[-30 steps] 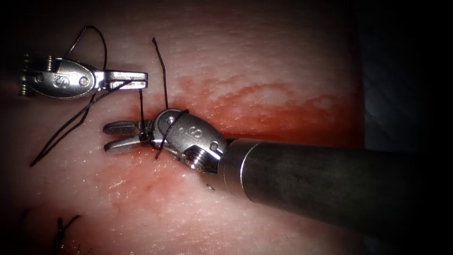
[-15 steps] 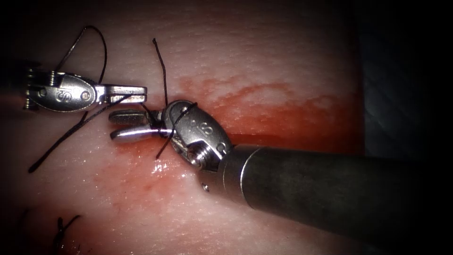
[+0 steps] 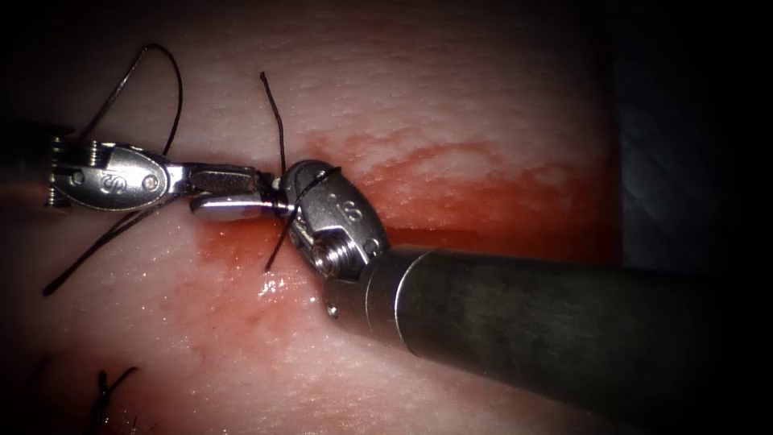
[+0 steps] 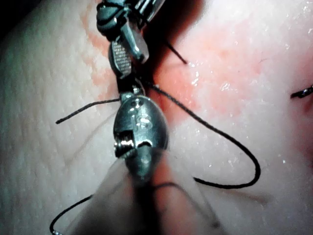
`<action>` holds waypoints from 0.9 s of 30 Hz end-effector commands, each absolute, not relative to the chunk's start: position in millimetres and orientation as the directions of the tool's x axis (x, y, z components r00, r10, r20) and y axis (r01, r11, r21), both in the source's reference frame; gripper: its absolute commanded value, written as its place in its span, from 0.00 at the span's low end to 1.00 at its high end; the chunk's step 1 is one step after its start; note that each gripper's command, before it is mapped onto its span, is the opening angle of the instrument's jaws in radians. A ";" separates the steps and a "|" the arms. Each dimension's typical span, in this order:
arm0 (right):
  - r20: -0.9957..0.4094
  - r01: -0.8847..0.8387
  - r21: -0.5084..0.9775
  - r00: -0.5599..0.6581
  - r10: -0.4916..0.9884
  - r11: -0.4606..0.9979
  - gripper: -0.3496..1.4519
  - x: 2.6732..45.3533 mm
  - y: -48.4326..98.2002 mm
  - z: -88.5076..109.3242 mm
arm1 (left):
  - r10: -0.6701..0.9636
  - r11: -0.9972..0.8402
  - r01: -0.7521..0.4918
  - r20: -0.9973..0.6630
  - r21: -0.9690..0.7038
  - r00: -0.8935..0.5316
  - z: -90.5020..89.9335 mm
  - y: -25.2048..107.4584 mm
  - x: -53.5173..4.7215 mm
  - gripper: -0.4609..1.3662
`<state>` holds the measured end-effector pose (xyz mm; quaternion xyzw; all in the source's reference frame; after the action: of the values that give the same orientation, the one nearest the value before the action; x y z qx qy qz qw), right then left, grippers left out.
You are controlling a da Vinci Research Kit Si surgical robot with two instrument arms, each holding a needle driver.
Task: Wound Closure
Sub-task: Loop the suture two times around the right gripper counter-clockwise
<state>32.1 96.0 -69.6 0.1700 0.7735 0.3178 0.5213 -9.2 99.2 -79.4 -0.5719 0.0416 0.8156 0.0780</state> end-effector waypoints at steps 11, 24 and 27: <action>-0.690 -0.192 0.707 -0.396 0.606 0.680 0.27 31.7 96.3 -69.7 | 0.076 -0.985 -0.174 -0.938 -0.017 -0.338 -80.4 97.9 -9.0 0.06; -0.629 -0.502 0.761 -0.417 0.656 0.410 0.19 31.8 95.6 -69.0 | 0.052 -0.987 -0.159 -0.930 0.007 -0.363 -80.7 96.4 -9.3 0.06; -0.614 -0.574 0.745 -0.388 0.688 0.341 0.20 31.7 95.5 -68.7 | 0.053 -0.987 -0.162 -0.930 0.007 -0.364 -80.8 96.3 -9.5 0.06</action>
<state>31.7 95.4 -68.5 0.0434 0.5960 0.5828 0.5507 -9.7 96.2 -81.0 -0.5600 0.0516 0.8245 0.0626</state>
